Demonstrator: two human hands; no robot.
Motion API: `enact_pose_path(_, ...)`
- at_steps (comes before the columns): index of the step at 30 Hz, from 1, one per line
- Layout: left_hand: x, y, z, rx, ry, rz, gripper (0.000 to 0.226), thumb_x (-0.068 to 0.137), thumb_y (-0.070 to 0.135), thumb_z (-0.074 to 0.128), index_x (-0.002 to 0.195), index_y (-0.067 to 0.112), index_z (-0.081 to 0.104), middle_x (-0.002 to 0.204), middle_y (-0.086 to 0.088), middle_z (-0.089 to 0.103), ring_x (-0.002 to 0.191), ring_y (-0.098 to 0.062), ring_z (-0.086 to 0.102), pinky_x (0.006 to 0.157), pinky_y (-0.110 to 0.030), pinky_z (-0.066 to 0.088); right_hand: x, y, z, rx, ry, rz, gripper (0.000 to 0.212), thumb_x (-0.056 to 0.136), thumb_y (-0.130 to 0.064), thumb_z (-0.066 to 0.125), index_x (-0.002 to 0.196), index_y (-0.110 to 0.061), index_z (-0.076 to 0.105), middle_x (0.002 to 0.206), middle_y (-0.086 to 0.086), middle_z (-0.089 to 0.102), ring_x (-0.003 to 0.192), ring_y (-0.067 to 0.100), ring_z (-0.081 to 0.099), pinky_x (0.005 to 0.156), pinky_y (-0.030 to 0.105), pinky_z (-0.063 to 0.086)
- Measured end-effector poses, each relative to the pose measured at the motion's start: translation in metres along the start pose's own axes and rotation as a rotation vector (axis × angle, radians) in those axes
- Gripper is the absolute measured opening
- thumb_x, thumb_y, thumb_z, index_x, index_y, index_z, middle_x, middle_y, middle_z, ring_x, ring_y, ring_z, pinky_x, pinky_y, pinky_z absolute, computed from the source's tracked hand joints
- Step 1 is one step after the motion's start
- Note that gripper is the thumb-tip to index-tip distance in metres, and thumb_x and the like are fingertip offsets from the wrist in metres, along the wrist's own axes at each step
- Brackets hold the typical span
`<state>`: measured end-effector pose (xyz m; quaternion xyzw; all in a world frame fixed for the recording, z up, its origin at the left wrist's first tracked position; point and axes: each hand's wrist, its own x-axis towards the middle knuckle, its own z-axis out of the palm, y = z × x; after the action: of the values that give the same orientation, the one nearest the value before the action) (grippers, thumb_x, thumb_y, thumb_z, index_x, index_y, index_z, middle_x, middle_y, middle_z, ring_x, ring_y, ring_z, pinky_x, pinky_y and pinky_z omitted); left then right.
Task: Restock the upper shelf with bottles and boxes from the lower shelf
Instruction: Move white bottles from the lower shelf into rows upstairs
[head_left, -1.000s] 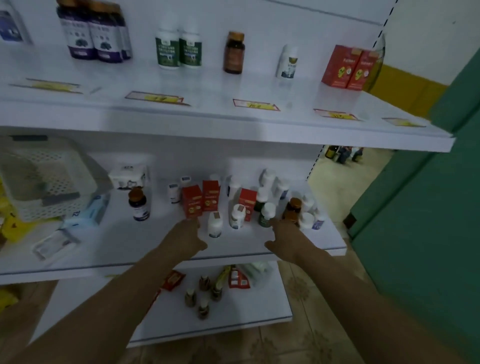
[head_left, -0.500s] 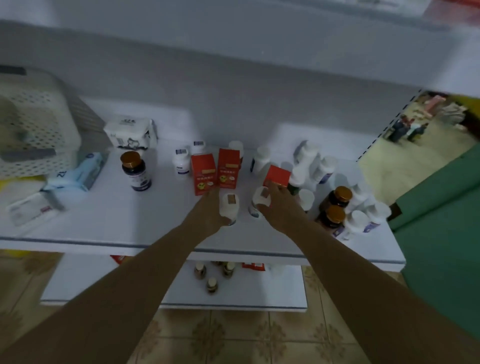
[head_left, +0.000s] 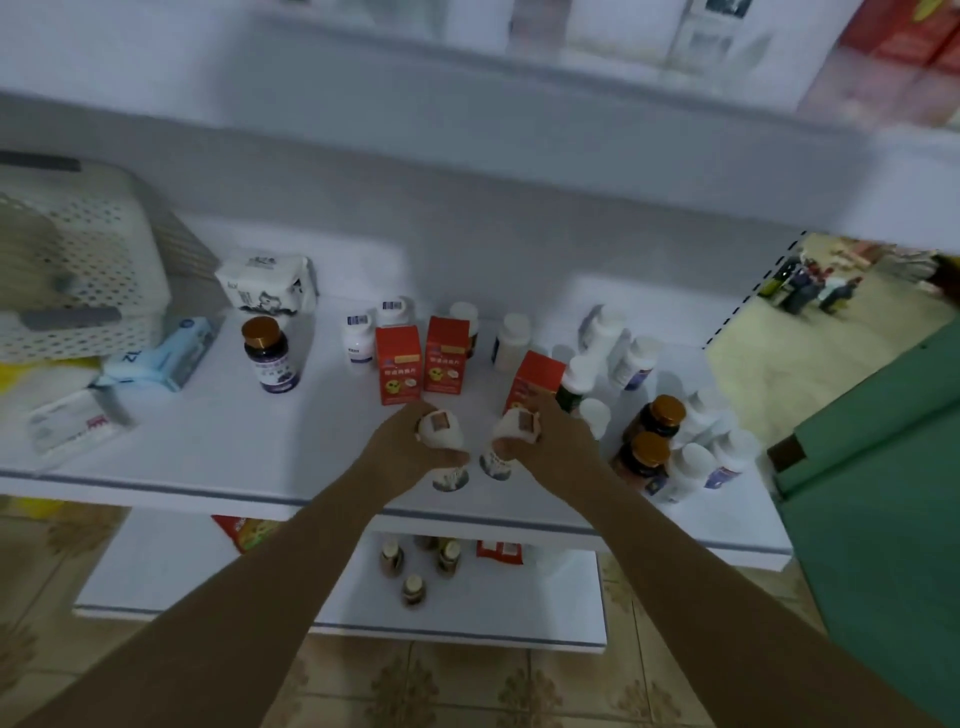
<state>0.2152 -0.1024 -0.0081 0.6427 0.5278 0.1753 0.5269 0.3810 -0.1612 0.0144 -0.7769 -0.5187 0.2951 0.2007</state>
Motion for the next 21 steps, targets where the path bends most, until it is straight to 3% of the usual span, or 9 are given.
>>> enact_pose_path(2, -0.020, 0.015, -0.009, -0.159, -0.033, -0.002, 0.029, 0.074, 0.017, 0.078, 0.086, 0.029, 0.054, 0.089, 0.011, 0.057, 0.083, -0.007, 0.055, 0.069, -0.019, 0.042, -0.015, -0.007, -0.016, 0.089, 0.000, -0.004, 0.054, 0.083, -0.032, 0.069, 0.129, -0.016, 0.046, 0.115, 0.004, 0.057, 0.090, 0.014, 0.050, 0.075, 0.022, 0.039)
enact_pose_path(4, -0.044, 0.030, -0.015, -0.321, -0.056, -0.009, 0.024, 0.079, 0.018, 0.073, 0.098, 0.025, 0.061, 0.095, 0.009, 0.064, 0.085, -0.003, 0.058, 0.064, -0.017, 0.043, -0.032, -0.016, -0.031, 0.180, -0.023, -0.016, 0.051, 0.082, -0.038, 0.069, 0.127, -0.022, 0.050, 0.107, 0.001, 0.058, 0.084, 0.011, 0.052, 0.070, 0.018, 0.040)
enact_pose_path(8, -0.092, 0.057, -0.024, -0.533, -0.082, 0.026, 0.036, 0.081, 0.027, 0.071, 0.116, 0.023, 0.062, 0.113, -0.006, 0.069, 0.103, -0.024, 0.066, 0.092, -0.043, 0.052, -0.073, -0.038, -0.052, 0.397, -0.103, -0.075, 0.041, 0.082, -0.045, 0.066, 0.118, -0.032, 0.054, 0.114, -0.003, 0.062, 0.102, 0.012, 0.061, 0.091, 0.030, 0.051)
enact_pose_path(11, -0.128, 0.082, -0.029, -0.678, -0.109, 0.085, 0.056, 0.076, 0.026, 0.070, 0.128, 0.014, 0.055, 0.121, -0.017, 0.064, 0.106, -0.033, 0.064, 0.093, -0.043, 0.051, -0.105, -0.057, -0.066, 0.497, -0.152, -0.170, 0.024, 0.081, -0.045, 0.067, 0.103, -0.038, 0.060, 0.111, -0.006, 0.067, 0.104, 0.012, 0.064, 0.096, 0.039, 0.052)
enact_pose_path(13, -0.153, 0.099, -0.032, -0.724, -0.113, 0.140, 0.060, 0.074, 0.024, 0.067, 0.129, 0.008, 0.052, 0.117, -0.021, 0.064, 0.098, -0.032, 0.064, 0.080, -0.036, 0.056, -0.128, -0.073, -0.077, 0.527, -0.182, -0.225, 0.015, 0.083, -0.045, 0.064, 0.094, -0.035, 0.063, 0.104, -0.008, 0.070, 0.097, 0.008, 0.066, 0.087, 0.030, 0.055)
enact_pose_path(15, -0.178, 0.112, -0.038, -0.745, -0.129, 0.193, 0.055, 0.074, 0.021, 0.068, 0.124, 0.004, 0.053, 0.106, -0.024, 0.065, 0.087, -0.028, 0.066, 0.072, -0.032, 0.057, -0.148, -0.086, -0.089, 0.570, -0.193, -0.252, 0.020, 0.081, -0.049, 0.062, 0.092, -0.033, 0.063, 0.099, -0.006, 0.071, 0.091, 0.007, 0.067, 0.078, 0.024, 0.054)
enact_pose_path(18, -0.208, 0.135, -0.047, -0.741, -0.169, 0.244, 0.043, 0.075, 0.026, 0.069, 0.112, 0.011, 0.054, 0.099, -0.020, 0.060, 0.078, -0.024, 0.064, 0.066, -0.031, 0.056, -0.171, -0.102, -0.107, 0.659, -0.157, -0.262, 0.043, 0.081, -0.052, 0.062, 0.109, -0.018, 0.064, 0.105, 0.006, 0.072, 0.095, 0.021, 0.070, 0.087, 0.039, 0.056)
enact_pose_path(21, -0.226, 0.165, -0.054, -0.697, -0.210, 0.278, 0.043, 0.074, 0.034, 0.070, 0.108, 0.012, 0.056, 0.107, -0.027, 0.059, 0.090, -0.032, 0.061, 0.074, -0.037, 0.052, -0.192, -0.117, -0.133, 0.770, -0.106, -0.321, 0.035, 0.088, -0.042, 0.060, 0.101, -0.009, 0.064, 0.088, 0.009, 0.073, 0.079, 0.024, 0.072, 0.075, 0.038, 0.057)
